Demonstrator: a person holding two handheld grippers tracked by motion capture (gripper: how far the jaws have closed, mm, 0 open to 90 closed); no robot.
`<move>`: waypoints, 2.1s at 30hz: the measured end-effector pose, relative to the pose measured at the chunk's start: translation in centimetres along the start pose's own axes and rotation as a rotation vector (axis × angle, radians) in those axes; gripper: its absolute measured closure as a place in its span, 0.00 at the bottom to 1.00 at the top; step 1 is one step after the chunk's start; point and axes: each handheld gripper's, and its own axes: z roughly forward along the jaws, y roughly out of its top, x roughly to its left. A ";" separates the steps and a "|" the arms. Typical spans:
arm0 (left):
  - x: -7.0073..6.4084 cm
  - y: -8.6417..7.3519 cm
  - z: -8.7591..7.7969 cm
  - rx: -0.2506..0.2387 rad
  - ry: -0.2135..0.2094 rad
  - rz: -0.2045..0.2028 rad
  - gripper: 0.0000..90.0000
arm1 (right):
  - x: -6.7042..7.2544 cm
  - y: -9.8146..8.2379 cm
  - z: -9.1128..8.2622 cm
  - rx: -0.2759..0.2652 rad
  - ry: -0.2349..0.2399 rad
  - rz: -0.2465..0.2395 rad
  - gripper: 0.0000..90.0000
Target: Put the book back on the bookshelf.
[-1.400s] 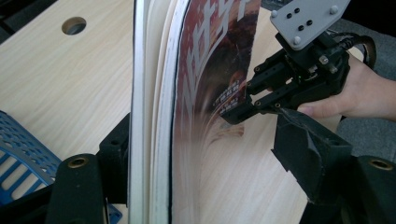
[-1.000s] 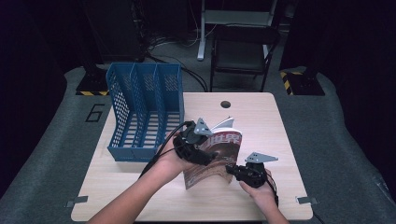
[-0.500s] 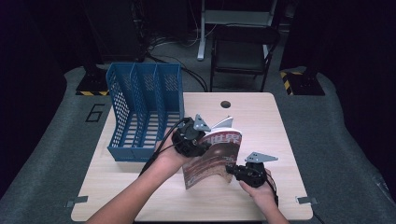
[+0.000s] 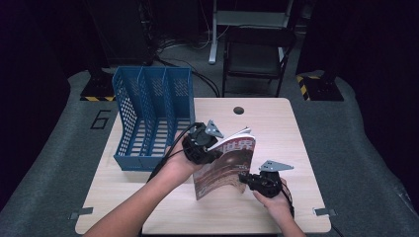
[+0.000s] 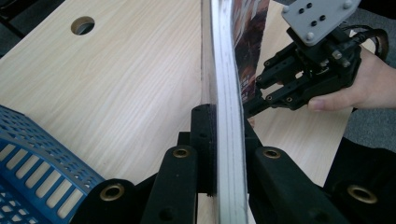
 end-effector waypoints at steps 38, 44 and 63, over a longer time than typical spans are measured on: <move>1.3 1.5 -2.7 -0.021 -0.033 -0.115 0.93 | -0.5 0.2 -0.2 -0.043 0.012 0.066 0.72; 2.2 1.3 -3.2 -0.023 -0.045 -0.187 0.93 | -0.6 0.1 -0.2 -0.034 0.004 0.077 0.71; 4.9 2.3 -5.9 -0.036 0.015 -0.254 0.93 | -1.2 -0.1 -0.3 -0.037 0.008 0.096 0.71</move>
